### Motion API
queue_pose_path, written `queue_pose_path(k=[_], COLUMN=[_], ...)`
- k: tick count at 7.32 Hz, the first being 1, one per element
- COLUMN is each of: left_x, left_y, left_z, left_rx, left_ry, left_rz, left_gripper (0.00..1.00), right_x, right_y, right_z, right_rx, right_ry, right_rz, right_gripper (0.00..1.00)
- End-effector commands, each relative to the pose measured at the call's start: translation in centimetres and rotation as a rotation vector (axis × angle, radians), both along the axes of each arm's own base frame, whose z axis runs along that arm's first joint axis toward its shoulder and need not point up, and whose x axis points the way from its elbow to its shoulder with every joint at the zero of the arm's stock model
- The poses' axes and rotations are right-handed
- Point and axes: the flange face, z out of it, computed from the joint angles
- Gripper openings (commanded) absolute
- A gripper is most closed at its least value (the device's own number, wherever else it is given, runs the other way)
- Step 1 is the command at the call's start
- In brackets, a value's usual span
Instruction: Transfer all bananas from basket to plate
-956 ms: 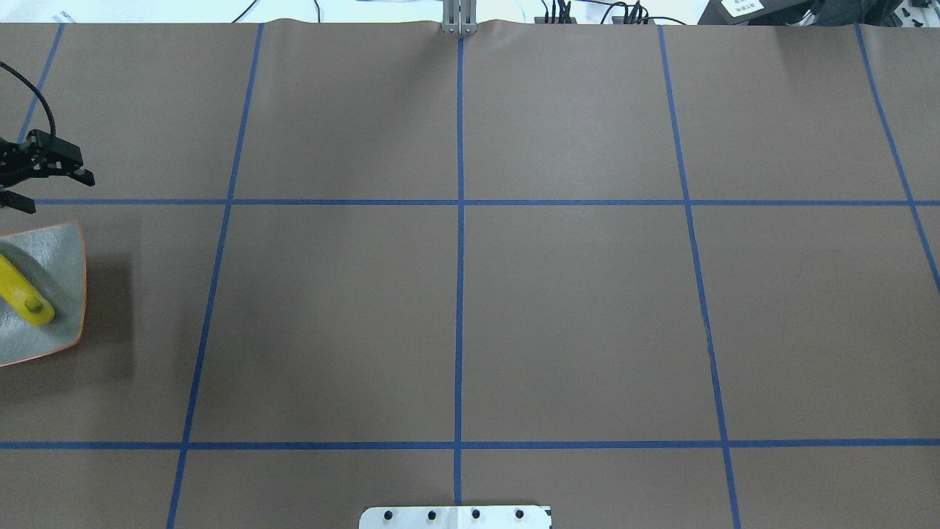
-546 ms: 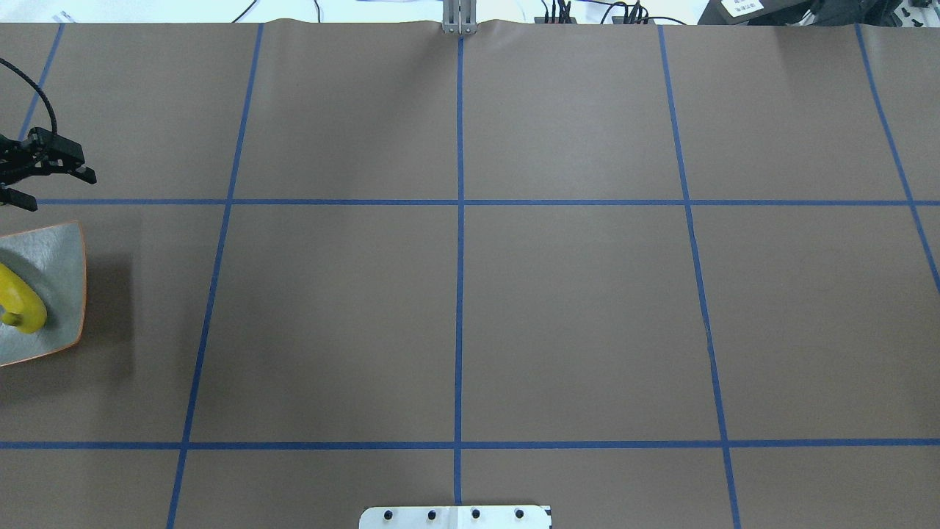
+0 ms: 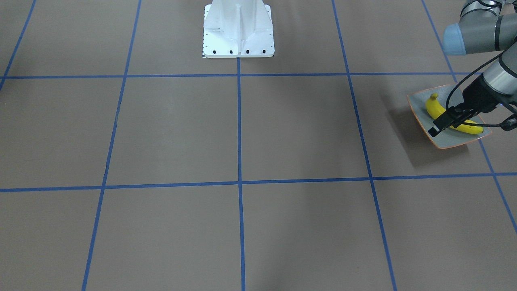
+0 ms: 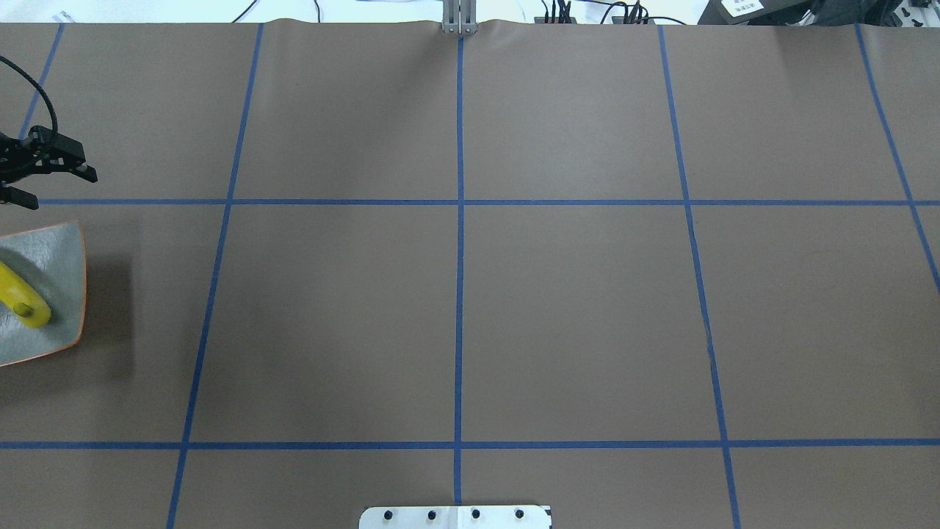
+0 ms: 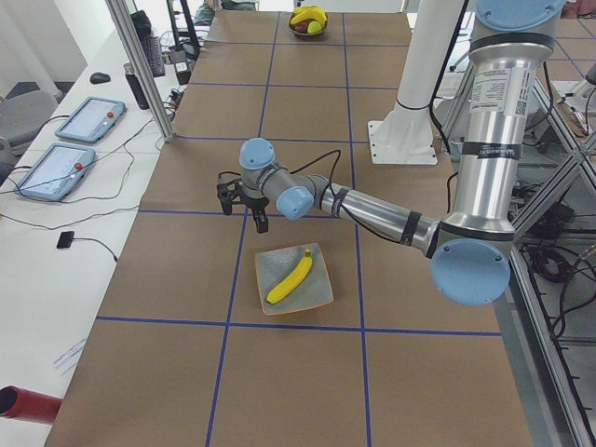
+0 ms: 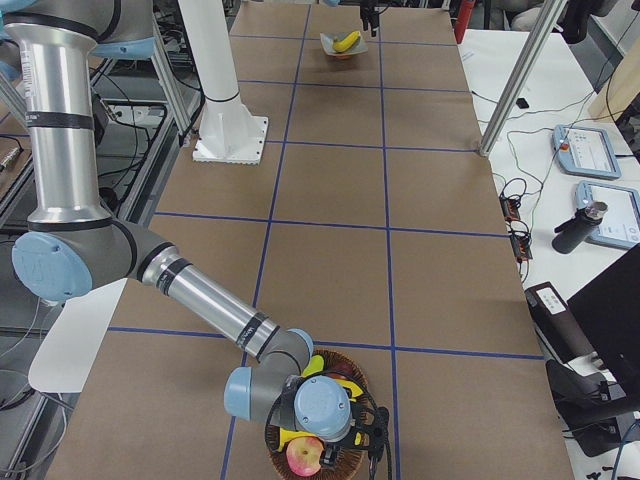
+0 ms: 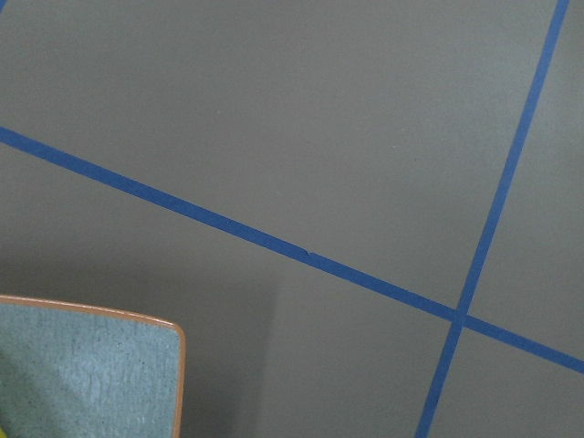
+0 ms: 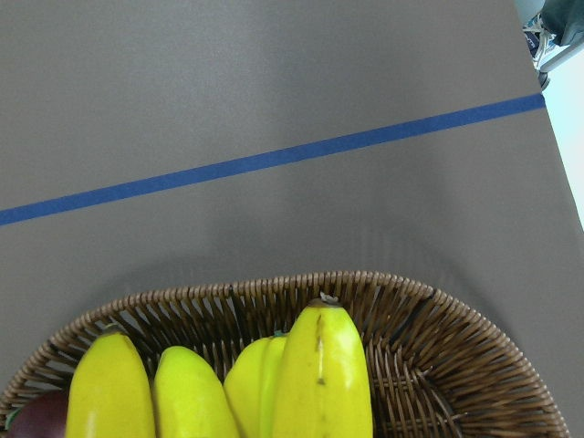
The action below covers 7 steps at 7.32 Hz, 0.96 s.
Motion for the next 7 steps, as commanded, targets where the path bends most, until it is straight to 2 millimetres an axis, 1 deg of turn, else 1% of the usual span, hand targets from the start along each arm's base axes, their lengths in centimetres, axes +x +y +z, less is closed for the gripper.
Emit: queue_pose_path(k=[1,2,3,4,7], left_x=[-0.1,-0.2,-1.4,-2.1,-2.1], left_y=[0.0,0.0,-0.4,-0.6,-0.7], left_z=[-0.2,-0.2,-0.2,-0.1,-0.2], left_rx=[0.005,0.017,0.073,0.104,0.103], left_ry=[0.002,0.001,-0.011,-0.020,-0.019], left_rz=[-0.001,0.008,0.026,0.038,0.034], left_gripper=[1.00,1.00,1.00,1.00,1.00], right_x=[-1.6,-2.2,-2.6,-2.7,-2.6], right_y=[-0.5,-0.7,-0.8,-0.7,-0.8], right_z=[0.0,0.0,0.0,0.2,0.1], right_rx=[-0.005,-0.004,-0.003,-0.002,0.019], right_ry=[-0.004,-0.006,-0.004,-0.004,0.012], right_rz=[-0.035,-0.049,-0.061,-0.064,-0.086], right_gripper=[0.92,0.92,0.91,0.90,0.88])
